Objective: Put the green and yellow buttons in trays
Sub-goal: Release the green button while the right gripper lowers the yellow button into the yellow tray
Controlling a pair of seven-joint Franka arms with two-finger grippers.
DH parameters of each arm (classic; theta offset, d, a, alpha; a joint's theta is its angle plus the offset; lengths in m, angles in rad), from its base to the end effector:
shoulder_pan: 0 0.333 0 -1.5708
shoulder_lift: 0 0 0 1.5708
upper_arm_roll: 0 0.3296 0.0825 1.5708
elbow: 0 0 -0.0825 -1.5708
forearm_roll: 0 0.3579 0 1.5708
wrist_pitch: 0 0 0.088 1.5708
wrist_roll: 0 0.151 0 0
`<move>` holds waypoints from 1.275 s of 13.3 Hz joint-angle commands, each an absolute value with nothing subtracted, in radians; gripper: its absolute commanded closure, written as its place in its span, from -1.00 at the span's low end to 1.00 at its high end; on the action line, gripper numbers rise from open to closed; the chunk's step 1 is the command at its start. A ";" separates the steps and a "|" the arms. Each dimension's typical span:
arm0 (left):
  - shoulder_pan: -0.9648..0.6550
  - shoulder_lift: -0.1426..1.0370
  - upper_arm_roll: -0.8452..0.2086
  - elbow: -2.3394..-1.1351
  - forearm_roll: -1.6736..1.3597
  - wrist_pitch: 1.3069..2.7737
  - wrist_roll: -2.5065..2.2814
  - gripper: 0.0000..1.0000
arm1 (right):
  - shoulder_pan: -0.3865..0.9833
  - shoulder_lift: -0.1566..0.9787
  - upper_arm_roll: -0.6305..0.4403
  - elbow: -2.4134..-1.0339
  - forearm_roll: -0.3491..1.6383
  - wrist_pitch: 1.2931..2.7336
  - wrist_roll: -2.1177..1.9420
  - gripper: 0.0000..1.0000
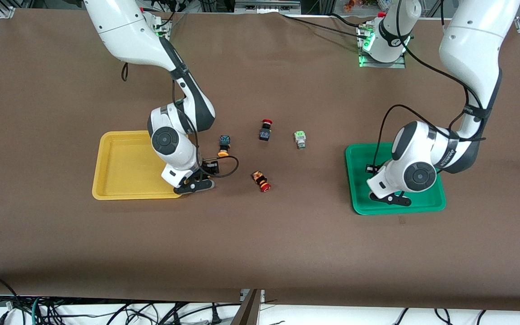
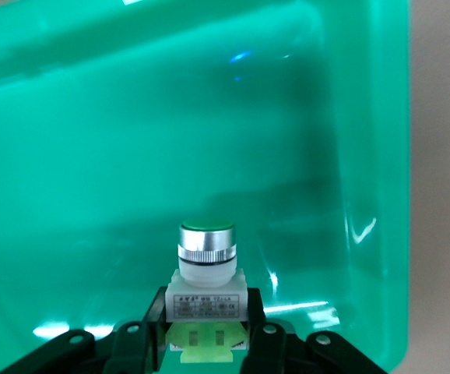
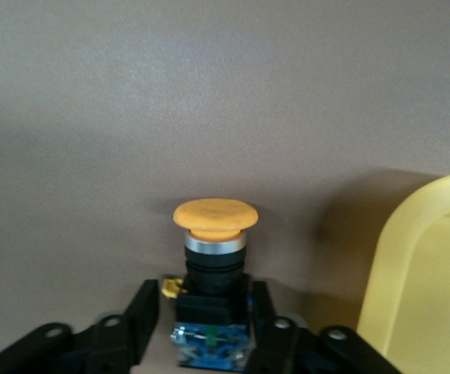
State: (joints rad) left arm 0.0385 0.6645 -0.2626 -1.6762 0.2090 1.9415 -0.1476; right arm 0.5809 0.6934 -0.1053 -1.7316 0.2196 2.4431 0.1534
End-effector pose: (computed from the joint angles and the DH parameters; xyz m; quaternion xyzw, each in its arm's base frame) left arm 0.6002 -0.1036 0.1885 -0.9795 0.0816 0.1801 0.0385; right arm 0.5841 0.3139 0.1709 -0.9951 -0.0901 -0.0003 0.0401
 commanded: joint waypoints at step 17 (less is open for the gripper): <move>-0.175 0.663 -0.506 -1.878 0.132 2.161 -0.701 -0.83 | 0.539 0.492 -0.480 -1.954 0.239 2.229 -0.422 0.24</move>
